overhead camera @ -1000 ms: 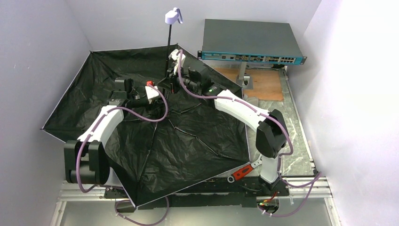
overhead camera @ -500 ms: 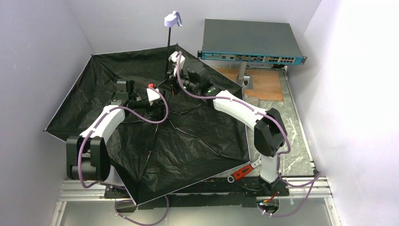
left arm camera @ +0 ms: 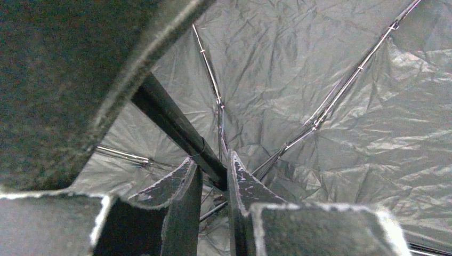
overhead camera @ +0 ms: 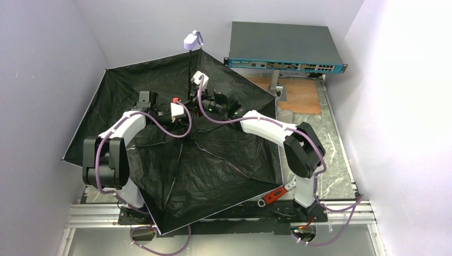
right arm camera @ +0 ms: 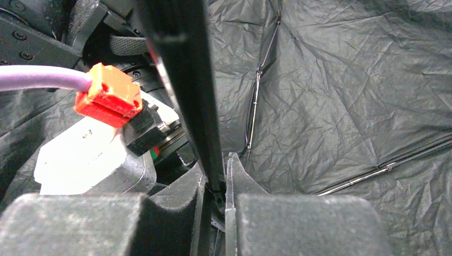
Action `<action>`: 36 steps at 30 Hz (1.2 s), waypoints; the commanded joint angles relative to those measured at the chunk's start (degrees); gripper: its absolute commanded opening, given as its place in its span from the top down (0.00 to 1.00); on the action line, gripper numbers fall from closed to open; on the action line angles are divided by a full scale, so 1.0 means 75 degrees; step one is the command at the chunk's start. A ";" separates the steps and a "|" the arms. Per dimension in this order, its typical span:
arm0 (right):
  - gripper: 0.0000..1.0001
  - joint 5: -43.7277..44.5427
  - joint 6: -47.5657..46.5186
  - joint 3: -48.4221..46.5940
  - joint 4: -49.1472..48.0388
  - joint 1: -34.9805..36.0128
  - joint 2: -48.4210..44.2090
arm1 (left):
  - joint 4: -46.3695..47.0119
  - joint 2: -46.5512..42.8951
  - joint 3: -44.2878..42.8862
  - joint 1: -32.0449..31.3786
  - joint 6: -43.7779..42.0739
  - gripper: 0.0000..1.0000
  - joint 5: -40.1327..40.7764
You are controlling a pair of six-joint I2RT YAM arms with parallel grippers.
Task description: Open the umbrella
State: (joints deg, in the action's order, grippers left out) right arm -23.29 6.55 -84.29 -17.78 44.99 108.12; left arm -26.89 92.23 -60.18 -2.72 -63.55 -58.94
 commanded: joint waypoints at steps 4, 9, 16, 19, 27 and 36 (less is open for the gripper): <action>1.00 -0.0839 -0.0045 -0.0359 -0.2470 -0.0127 -0.1437 | -0.1047 0.0195 0.0212 0.0754 -0.1011 0.77 0.2987; 1.00 -0.0929 0.0059 -0.0537 -0.2328 -0.0039 -0.1434 | -0.0485 -0.0381 0.0338 0.0749 -0.0506 0.95 0.2577; 0.63 -0.1108 -0.0058 -0.0077 -0.1521 -0.0028 -0.2090 | 0.0399 -0.1651 0.0385 0.0822 0.0806 1.00 0.2095; 0.42 -0.1146 -0.0290 0.0508 -0.1115 -0.0031 -0.2525 | 0.0456 -0.2136 0.0294 0.0831 0.1179 1.00 0.1795; 0.15 -0.1418 -0.1188 0.2110 0.0692 -0.0040 -0.4078 | 0.1139 -0.3104 0.0021 0.0894 0.1896 1.00 0.1884; 0.01 -0.1077 -0.1467 0.2817 0.2438 -0.0204 -0.4967 | 0.0891 -0.3341 -0.0748 0.0907 0.1882 1.00 0.1929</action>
State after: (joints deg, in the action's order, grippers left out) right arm -33.08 -5.30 -63.13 -6.39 44.82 73.17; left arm -23.42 70.52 -62.41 3.95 -48.56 -44.62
